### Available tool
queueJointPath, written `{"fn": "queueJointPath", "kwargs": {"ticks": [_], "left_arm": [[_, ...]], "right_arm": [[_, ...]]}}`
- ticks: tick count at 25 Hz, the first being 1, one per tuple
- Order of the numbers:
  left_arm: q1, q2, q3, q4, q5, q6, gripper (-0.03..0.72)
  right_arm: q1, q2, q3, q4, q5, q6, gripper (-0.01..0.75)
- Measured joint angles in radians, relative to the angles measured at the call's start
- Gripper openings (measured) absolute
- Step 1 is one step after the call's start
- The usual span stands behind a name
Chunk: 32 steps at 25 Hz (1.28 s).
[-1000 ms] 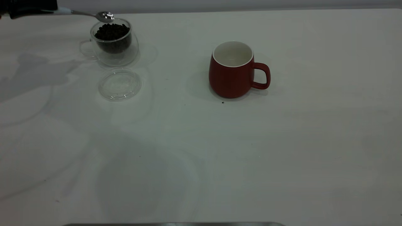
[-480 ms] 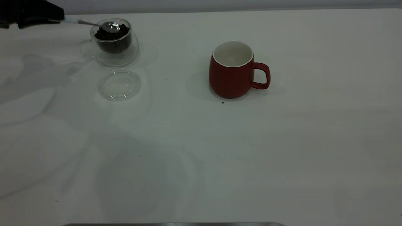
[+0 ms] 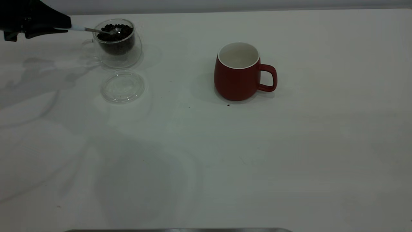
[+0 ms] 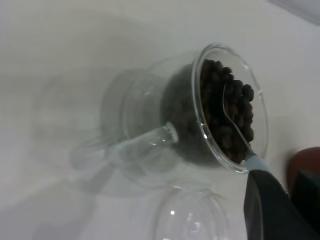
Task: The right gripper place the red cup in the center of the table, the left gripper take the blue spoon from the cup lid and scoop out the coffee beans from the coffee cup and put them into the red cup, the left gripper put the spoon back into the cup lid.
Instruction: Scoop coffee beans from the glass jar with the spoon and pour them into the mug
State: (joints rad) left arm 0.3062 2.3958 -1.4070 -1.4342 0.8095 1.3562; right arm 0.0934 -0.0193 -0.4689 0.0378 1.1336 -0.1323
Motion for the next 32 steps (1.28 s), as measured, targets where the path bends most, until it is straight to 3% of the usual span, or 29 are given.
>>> {"fn": "queueJointPath", "kwargs": {"ticks": [16, 32], "left_arm": [[0.000, 0.000, 0.000, -0.001, -0.038, -0.323, 0.124], [0.001, 0.000, 0.000, -0.001, -0.030, -0.522, 0.124]], "right_arm": [[0.000, 0.000, 0.000, 0.000, 0.000, 0.001, 0.457], [0.000, 0.000, 0.000, 0.000, 0.000, 0.001, 0.457]]}}
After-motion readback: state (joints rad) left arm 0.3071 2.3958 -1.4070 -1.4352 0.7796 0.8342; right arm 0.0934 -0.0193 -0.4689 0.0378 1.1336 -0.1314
